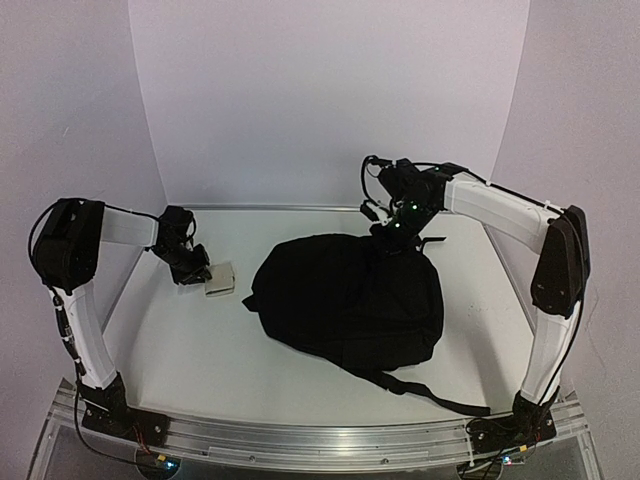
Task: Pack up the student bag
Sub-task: Pick up the stationery from the center of the board.
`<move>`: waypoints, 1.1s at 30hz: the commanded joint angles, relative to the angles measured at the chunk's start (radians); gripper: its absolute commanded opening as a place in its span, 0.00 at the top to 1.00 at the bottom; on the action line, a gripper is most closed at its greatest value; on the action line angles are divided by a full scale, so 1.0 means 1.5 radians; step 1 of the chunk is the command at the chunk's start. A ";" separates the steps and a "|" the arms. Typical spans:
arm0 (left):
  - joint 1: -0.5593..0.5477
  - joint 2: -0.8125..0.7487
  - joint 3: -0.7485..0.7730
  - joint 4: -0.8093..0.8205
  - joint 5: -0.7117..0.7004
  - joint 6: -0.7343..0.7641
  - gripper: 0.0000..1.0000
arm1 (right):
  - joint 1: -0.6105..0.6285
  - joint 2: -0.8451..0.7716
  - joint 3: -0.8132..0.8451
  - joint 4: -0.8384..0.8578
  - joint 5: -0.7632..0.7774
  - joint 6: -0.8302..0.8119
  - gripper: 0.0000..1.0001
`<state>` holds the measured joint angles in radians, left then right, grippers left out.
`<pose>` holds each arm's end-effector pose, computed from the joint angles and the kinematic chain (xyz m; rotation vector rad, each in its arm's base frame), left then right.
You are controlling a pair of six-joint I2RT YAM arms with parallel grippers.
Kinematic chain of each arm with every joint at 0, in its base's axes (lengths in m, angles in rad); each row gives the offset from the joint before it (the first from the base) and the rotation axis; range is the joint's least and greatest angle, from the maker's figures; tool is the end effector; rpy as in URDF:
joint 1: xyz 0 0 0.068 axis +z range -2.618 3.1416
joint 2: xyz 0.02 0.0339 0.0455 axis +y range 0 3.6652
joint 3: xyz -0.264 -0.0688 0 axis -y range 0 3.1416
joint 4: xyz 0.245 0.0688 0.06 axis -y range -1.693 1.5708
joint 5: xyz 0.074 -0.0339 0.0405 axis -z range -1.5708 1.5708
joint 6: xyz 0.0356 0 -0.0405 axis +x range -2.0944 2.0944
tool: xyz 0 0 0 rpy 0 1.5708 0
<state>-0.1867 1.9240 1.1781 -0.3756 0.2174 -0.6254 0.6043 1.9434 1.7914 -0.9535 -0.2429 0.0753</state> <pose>0.3712 -0.0779 0.1410 -0.5346 2.7150 -0.5270 0.3375 0.2435 0.2846 -0.7912 2.6189 0.5306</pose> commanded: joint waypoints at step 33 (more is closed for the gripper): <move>-0.240 -0.214 0.039 0.239 0.282 -0.075 1.00 | -0.053 0.001 0.102 -0.038 -0.107 0.047 1.00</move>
<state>-0.4704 1.5175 1.1588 -0.1832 0.5599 -0.6942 0.5514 1.9445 1.8799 -1.0231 -0.3956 0.1182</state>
